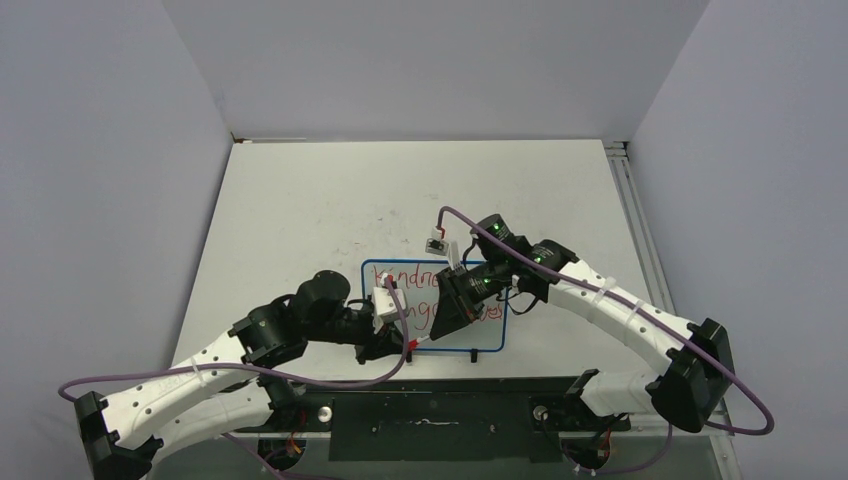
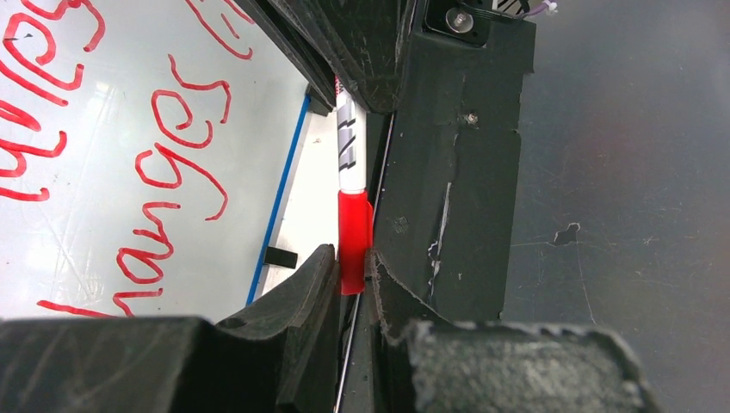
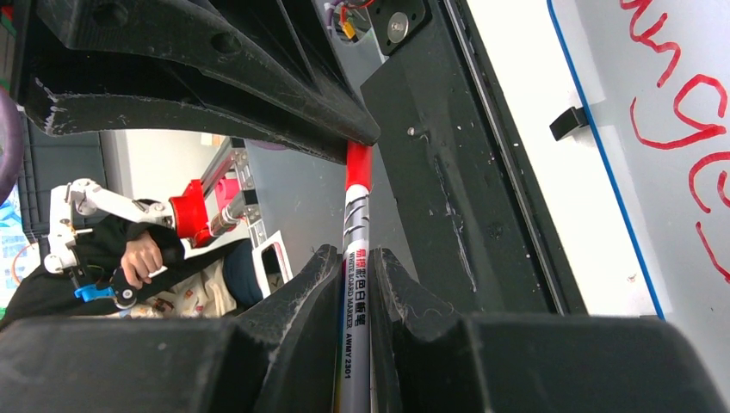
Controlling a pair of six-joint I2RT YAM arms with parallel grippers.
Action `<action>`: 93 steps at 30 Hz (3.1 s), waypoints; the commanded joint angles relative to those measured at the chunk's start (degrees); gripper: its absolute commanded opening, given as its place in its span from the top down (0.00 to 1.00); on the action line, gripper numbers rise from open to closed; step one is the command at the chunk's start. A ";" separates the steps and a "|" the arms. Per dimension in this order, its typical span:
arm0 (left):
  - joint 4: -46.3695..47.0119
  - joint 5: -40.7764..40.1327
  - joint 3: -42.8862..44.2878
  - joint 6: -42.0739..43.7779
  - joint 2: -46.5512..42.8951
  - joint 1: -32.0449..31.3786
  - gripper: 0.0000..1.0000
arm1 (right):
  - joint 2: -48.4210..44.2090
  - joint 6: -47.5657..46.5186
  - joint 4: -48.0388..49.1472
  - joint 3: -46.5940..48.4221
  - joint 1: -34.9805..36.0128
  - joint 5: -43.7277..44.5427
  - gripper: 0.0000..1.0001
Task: Write a sentence on the whiteboard
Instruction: Close the whiteboard marker at the center of the board.
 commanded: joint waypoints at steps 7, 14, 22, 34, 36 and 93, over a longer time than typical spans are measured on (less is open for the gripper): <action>11.90 -1.32 2.14 0.68 -0.94 0.11 1.00 | -2.30 4.97 8.65 -3.19 3.78 -2.43 0.94; 12.32 -1.15 1.98 0.64 -1.34 0.11 1.00 | -2.51 6.83 11.29 -4.35 4.93 -2.01 0.94; 12.68 -1.26 1.81 0.50 -1.75 0.11 1.00 | -2.60 8.74 14.19 -5.58 6.05 -1.74 0.94; 11.01 -2.62 2.77 1.47 -1.96 0.11 1.00 | -4.40 9.54 14.58 -7.07 6.67 0.09 0.95; 9.53 -3.43 3.57 2.09 -1.99 0.04 0.99 | -4.93 9.05 13.69 -7.11 6.72 0.88 0.95; 31.14 -21.03 4.38 -48.18 -7.35 4.07 0.27 | -27.68 31.15 81.43 -31.51 4.18 25.42 0.95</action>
